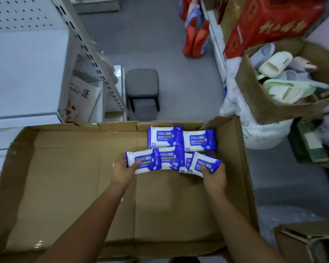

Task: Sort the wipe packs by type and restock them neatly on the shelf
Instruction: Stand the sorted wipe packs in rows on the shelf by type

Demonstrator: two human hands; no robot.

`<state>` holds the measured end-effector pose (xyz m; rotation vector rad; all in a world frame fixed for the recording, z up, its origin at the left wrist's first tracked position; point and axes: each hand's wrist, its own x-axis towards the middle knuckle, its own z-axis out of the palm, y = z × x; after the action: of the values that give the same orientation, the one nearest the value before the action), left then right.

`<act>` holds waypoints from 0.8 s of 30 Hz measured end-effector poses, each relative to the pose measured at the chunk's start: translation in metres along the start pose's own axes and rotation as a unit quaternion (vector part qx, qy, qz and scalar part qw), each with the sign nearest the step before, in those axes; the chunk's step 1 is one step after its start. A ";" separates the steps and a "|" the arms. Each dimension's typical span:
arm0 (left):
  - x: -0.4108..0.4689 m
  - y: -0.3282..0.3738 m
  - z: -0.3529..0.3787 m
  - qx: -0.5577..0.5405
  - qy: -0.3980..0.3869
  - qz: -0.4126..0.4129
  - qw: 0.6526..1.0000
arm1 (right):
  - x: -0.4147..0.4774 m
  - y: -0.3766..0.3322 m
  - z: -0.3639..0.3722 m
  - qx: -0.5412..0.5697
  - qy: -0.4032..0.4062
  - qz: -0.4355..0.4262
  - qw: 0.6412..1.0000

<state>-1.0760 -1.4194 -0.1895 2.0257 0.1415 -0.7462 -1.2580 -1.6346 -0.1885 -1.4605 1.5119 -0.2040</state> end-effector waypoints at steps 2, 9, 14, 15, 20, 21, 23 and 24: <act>-0.012 0.000 -0.023 -0.028 -0.006 0.007 1.000 | -0.014 -0.010 -0.003 0.000 -0.005 -0.017 1.000; -0.039 -0.032 -0.142 -0.157 -0.022 0.013 0.987 | -0.093 -0.062 0.043 0.084 -0.129 -0.025 0.988; -0.065 -0.054 -0.262 -0.179 -0.035 0.069 0.981 | -0.203 -0.082 0.106 0.089 -0.201 -0.114 0.969; -0.072 -0.057 -0.287 -0.180 -0.033 0.080 0.980 | -0.228 -0.085 0.118 0.106 -0.211 -0.116 0.965; -0.105 -0.077 -0.404 -0.206 0.011 0.111 0.972 | -0.338 -0.092 0.177 0.150 -0.268 -0.107 0.946; -0.108 -0.079 -0.424 -0.210 0.016 0.114 0.971 | -0.354 -0.095 0.186 0.159 -0.272 -0.105 0.943; -0.111 -0.084 -0.454 -0.210 0.023 0.110 0.971 | -0.382 -0.106 0.202 0.168 -0.276 -0.106 0.941; -0.109 -0.084 -0.468 -0.212 0.027 0.110 0.971 | -0.392 -0.112 0.210 0.172 -0.276 -0.108 0.940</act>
<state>-0.9861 -0.9724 -0.0166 1.6210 0.0961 -0.4742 -1.1154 -1.2348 -0.0140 -1.2579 0.8162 -0.1620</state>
